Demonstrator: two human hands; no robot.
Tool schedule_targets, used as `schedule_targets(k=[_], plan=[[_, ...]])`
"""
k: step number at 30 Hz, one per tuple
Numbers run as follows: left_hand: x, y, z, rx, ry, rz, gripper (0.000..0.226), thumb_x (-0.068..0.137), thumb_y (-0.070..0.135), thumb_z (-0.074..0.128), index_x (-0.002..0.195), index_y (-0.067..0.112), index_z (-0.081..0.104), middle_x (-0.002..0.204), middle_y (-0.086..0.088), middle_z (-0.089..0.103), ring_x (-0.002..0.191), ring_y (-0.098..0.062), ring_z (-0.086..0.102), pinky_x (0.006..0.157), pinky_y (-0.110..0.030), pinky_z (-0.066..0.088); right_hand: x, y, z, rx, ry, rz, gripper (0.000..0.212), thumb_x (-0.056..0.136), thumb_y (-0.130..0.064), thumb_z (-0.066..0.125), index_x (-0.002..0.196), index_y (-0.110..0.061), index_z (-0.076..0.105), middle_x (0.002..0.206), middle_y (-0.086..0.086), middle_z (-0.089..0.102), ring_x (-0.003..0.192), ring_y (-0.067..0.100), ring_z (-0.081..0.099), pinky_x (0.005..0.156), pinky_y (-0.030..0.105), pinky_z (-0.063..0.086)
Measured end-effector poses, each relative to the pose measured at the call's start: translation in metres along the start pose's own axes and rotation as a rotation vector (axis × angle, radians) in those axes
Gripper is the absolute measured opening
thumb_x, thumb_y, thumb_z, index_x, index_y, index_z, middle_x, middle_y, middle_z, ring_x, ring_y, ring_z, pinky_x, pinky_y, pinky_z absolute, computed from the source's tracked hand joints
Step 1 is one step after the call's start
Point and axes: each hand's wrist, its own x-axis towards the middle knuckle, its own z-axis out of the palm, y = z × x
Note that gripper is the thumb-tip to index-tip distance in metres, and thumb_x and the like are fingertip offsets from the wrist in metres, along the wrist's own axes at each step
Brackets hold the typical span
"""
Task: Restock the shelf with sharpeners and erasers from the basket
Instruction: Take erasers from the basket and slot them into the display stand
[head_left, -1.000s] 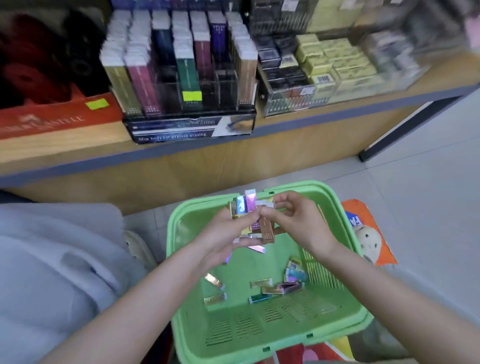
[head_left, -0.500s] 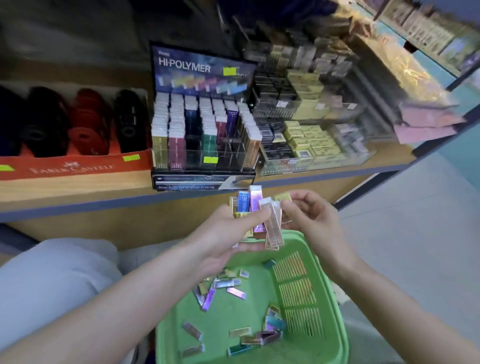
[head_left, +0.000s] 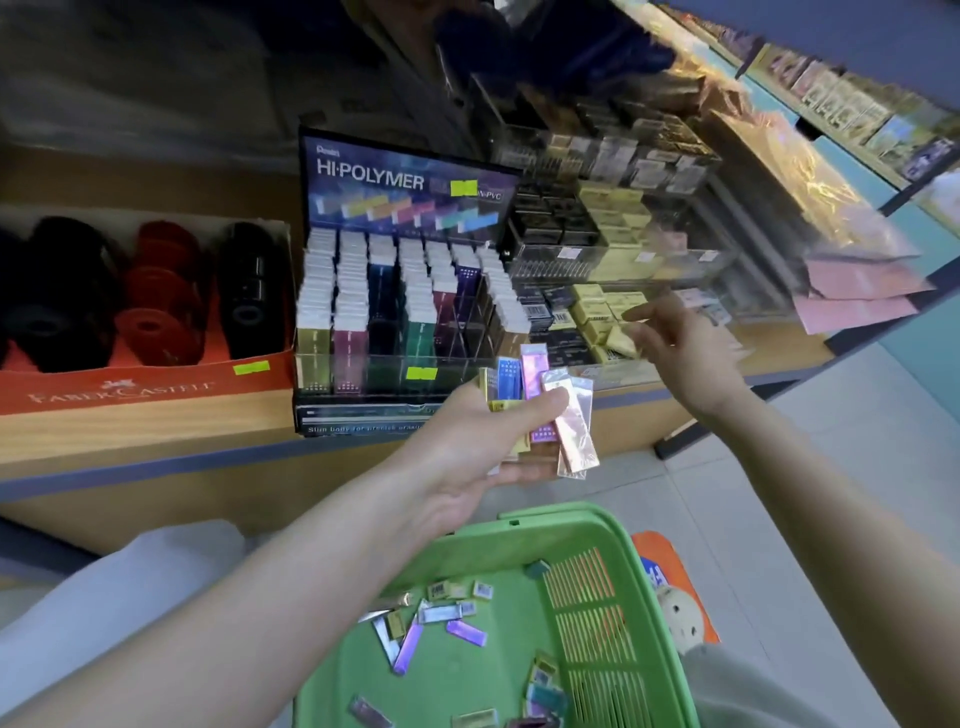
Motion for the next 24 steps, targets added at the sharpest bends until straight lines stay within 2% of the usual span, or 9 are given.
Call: schedule_targets(k=[2, 5, 8, 10, 13, 15, 18, 21, 24], plan=[[0.004, 0.002, 0.000, -0.006, 0.017, 0.001, 0.027, 0.085, 0.017, 0.069, 0.108, 0.006, 0.061, 0.104, -0.011, 0.072, 0.084, -0.017, 0.068, 0.073, -0.033, 0.060, 0.004, 0.002, -0.002, -0.088, -0.027, -0.058, 0.010, 0.096, -0.018, 0.054, 0.098, -0.016, 0.063, 0.093, 0.002, 0.056, 0.078, 0.015, 0.052, 0.059, 0.017, 0.033], [0.009, 0.003, 0.003, -0.019, 0.024, -0.002, 0.020, 0.084, 0.016, 0.070, 0.099, 0.009, 0.060, 0.106, -0.011, 0.069, 0.090, -0.019, 0.066, 0.070, -0.032, 0.060, 0.006, 0.004, -0.006, -0.169, -0.108, -0.094, 0.020, 0.095, -0.021, 0.055, 0.110, -0.013, 0.065, 0.102, 0.001, 0.051, 0.084, 0.014, 0.051, 0.067, 0.017, 0.031], [0.013, 0.001, 0.005, -0.014, -0.003, -0.022, 0.041, 0.079, 0.020, 0.073, 0.114, 0.006, 0.057, 0.115, -0.011, 0.065, 0.101, -0.022, 0.065, 0.067, -0.030, 0.060, 0.003, 0.005, -0.010, -0.171, -0.199, -0.102, 0.030, 0.088, -0.019, 0.065, 0.117, -0.011, 0.061, 0.107, 0.004, 0.057, 0.083, 0.014, 0.057, 0.073, 0.018, 0.039], [0.015, 0.000, 0.005, -0.014, -0.012, -0.030, 0.056, 0.075, 0.023, 0.075, 0.123, 0.005, 0.053, 0.122, -0.011, 0.061, 0.105, -0.023, 0.063, 0.066, -0.029, 0.059, 0.005, 0.006, -0.012, -0.211, -0.176, -0.127, 0.028, 0.088, -0.015, 0.064, 0.116, -0.010, 0.062, 0.110, 0.006, 0.059, 0.081, 0.014, 0.058, 0.074, 0.020, 0.042], [0.018, -0.001, 0.005, -0.022, 0.003, -0.036, 0.059, 0.076, 0.022, 0.075, 0.126, 0.004, 0.050, 0.126, -0.010, 0.058, 0.108, -0.020, 0.061, 0.066, -0.029, 0.059, 0.012, 0.013, -0.018, -0.236, 0.008, -0.139, 0.027, 0.090, -0.014, 0.062, 0.116, -0.010, 0.062, 0.113, 0.009, 0.059, 0.079, 0.020, 0.060, 0.077, 0.033, 0.048], [0.020, -0.002, 0.004, -0.017, -0.013, -0.035, 0.070, 0.071, 0.026, 0.077, 0.129, 0.003, 0.048, 0.129, -0.012, 0.057, 0.108, -0.023, 0.061, 0.065, -0.028, 0.059, 0.020, 0.021, -0.023, -0.224, 0.095, -0.099, 0.028, 0.091, -0.014, 0.061, 0.118, -0.011, 0.062, 0.114, 0.012, 0.056, 0.087, 0.027, 0.061, 0.080, 0.037, 0.048], [0.021, -0.003, 0.004, -0.005, -0.019, -0.033, 0.085, 0.056, 0.034, 0.079, 0.129, 0.003, 0.049, 0.128, -0.013, 0.057, 0.104, -0.024, 0.064, 0.066, -0.028, 0.058, 0.035, 0.034, -0.023, -0.273, 0.076, -0.034, 0.031, 0.091, -0.009, 0.060, 0.122, -0.010, 0.061, 0.117, 0.015, 0.054, 0.095, 0.032, 0.060, 0.081, 0.033, 0.043], [0.023, -0.003, 0.003, 0.008, -0.014, -0.024, 0.086, 0.054, 0.034, 0.078, 0.129, 0.003, 0.049, 0.127, -0.013, 0.058, 0.100, -0.023, 0.066, 0.065, -0.029, 0.058, 0.050, 0.042, -0.017, -0.361, 0.022, 0.015, 0.036, 0.092, -0.002, 0.055, 0.124, -0.017, 0.061, 0.117, 0.010, 0.054, 0.090, 0.025, 0.059, 0.075, 0.029, 0.042], [0.024, -0.004, 0.002, 0.029, -0.020, -0.019, 0.095, 0.046, 0.037, 0.078, 0.129, 0.003, 0.048, 0.129, -0.012, 0.056, 0.102, -0.023, 0.065, 0.064, -0.028, 0.057, 0.061, 0.049, -0.010, -0.493, -0.004, 0.022, 0.048, 0.089, 0.006, 0.050, 0.128, -0.021, 0.058, 0.118, 0.011, 0.053, 0.096, 0.033, 0.059, 0.076, 0.034, 0.047]])
